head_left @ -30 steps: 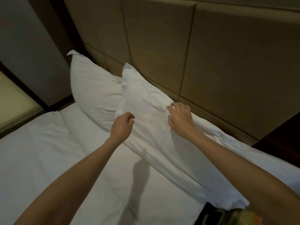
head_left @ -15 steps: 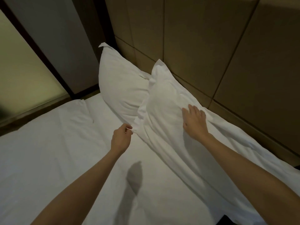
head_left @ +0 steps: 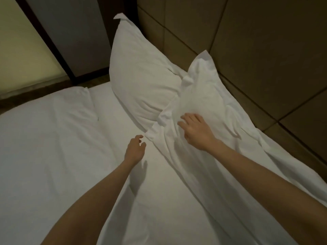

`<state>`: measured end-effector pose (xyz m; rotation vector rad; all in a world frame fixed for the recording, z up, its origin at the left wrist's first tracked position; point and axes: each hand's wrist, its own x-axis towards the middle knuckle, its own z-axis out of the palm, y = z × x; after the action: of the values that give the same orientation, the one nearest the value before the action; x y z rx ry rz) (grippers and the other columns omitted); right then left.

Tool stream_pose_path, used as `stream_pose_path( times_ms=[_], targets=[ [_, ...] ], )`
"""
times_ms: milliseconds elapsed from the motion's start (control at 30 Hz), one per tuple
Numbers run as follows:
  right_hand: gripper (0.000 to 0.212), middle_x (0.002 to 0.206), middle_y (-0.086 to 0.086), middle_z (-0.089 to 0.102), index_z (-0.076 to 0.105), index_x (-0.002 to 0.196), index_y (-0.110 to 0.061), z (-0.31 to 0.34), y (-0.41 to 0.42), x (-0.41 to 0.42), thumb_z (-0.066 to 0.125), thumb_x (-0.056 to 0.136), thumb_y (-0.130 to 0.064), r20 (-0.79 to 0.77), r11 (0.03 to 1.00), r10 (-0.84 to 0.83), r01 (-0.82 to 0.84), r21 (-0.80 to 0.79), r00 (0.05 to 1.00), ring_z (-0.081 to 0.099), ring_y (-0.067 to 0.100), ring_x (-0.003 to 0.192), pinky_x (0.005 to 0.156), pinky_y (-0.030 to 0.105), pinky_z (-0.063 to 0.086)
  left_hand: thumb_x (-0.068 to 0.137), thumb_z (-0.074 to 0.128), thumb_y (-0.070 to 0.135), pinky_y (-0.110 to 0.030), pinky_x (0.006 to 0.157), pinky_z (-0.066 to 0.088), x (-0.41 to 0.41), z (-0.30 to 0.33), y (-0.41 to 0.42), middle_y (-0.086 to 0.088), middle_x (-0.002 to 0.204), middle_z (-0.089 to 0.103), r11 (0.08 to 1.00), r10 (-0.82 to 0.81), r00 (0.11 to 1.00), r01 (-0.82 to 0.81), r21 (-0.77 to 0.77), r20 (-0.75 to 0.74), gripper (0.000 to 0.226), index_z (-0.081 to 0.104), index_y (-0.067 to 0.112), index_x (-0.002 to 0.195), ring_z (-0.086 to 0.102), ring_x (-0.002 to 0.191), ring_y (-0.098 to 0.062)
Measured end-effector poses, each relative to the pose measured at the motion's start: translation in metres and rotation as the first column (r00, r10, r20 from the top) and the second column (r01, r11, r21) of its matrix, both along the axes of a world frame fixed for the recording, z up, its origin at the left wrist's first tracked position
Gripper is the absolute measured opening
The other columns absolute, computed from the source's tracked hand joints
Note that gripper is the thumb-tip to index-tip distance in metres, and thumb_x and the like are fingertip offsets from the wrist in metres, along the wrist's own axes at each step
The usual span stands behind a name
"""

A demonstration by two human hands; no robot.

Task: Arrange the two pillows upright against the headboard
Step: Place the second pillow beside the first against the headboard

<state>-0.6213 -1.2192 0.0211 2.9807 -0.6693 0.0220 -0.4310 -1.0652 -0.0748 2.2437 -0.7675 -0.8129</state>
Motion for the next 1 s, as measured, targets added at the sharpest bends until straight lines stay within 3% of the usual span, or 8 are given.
stream_pose_path(
  times_ms=[133,300,400,500,600,800,933,1000],
  targets=[
    [0.038,0.146,0.019,0.038,0.052,0.124,-0.007,0.012,-0.049,0.042,0.039,0.09,-0.017,-0.147,0.981,-0.031,0.002,-0.196,0.989,0.025,0.036,0.14,0.115,0.052,0.007,0.094,0.045,0.027,-0.047,0.108,0.035,0.021,-0.021,-0.062,-0.014,0.145,0.042,0.993,-0.107,0.994,0.109,0.046,-0.031,0.05,0.036,0.02,0.142,0.043,0.13,-0.032],
    [0.053,0.146,0.01,0.036,0.047,0.13,-0.022,0.022,-0.108,0.042,0.035,0.089,-0.054,-0.137,0.945,-0.235,0.193,-0.264,0.962,0.014,0.034,0.143,0.112,0.06,0.003,0.087,0.054,0.014,-0.047,0.11,0.032,0.032,-0.035,-0.134,-0.012,0.149,0.038,0.963,-0.269,0.959,0.27,0.003,-0.09,0.064,0.027,0.016,0.146,0.037,0.135,-0.032],
    [0.053,0.143,0.008,0.04,0.046,0.13,-0.023,0.016,-0.112,0.035,0.032,0.09,-0.055,-0.13,0.947,-0.218,0.178,-0.266,0.967,0.019,0.034,0.141,0.11,0.063,0.006,0.079,0.065,0.008,-0.049,0.107,0.037,0.03,-0.05,-0.145,-0.013,0.14,0.044,0.96,-0.276,0.935,0.277,-0.027,-0.223,0.07,0.031,0.011,0.14,0.043,0.129,-0.032],
    [0.051,0.137,0.007,0.046,0.05,0.124,-0.021,0.011,-0.112,0.037,0.033,0.089,-0.054,-0.135,0.946,-0.205,0.161,-0.282,0.969,0.025,0.033,0.138,0.108,0.066,0.005,0.076,0.069,0.003,-0.045,0.106,0.038,0.017,-0.074,-0.147,-0.018,0.136,0.047,0.93,-0.362,0.903,0.368,-0.017,-0.231,0.067,0.037,0.004,0.135,0.046,0.126,-0.033],
    [0.049,0.134,0.006,0.048,0.053,0.121,-0.02,0.008,-0.111,0.034,0.034,0.09,-0.052,-0.146,0.949,-0.194,0.148,-0.279,0.97,0.028,0.032,0.137,0.107,0.068,0.003,0.077,0.067,0.002,-0.04,0.107,0.037,-0.007,-0.092,-0.145,-0.021,0.138,0.046,0.946,-0.323,0.919,0.316,-0.067,-0.225,0.065,0.04,0.003,0.137,0.045,0.128,-0.032],
    [0.047,0.138,0.006,0.047,0.052,0.124,-0.02,0.0,-0.103,0.029,0.037,0.091,-0.05,-0.142,0.96,-0.177,0.138,-0.243,0.974,0.028,0.031,0.14,0.11,0.068,0.008,0.082,0.062,0.018,-0.038,0.103,0.038,-0.021,-0.105,-0.122,-0.021,0.134,0.043,0.988,-0.138,0.941,0.155,0.029,-0.31,0.06,0.04,0.012,0.137,0.046,0.125,-0.034],
    [0.048,0.142,0.008,0.045,0.051,0.127,-0.022,0.001,-0.1,0.032,0.039,0.091,-0.052,-0.146,0.962,-0.194,0.159,-0.222,0.97,0.026,0.032,0.141,0.111,0.065,0.008,0.068,0.06,0.04,-0.043,0.106,0.038,-0.006,-0.094,-0.109,-0.021,0.138,0.045,0.976,-0.173,0.917,0.209,0.064,-0.36,0.082,0.036,0.01,0.141,0.044,0.128,-0.036],
    [0.05,0.146,0.007,0.041,0.048,0.13,-0.024,0.002,-0.102,0.031,0.038,0.091,-0.053,-0.149,0.96,-0.217,0.184,-0.211,0.965,0.024,0.031,0.142,0.112,0.063,0.008,0.078,0.065,0.043,-0.042,0.106,0.037,0.005,-0.096,-0.108,-0.02,0.141,0.045,0.942,-0.221,0.925,0.285,0.179,-0.31,0.078,0.035,0.009,0.141,0.044,0.13,-0.035]
  ],
)
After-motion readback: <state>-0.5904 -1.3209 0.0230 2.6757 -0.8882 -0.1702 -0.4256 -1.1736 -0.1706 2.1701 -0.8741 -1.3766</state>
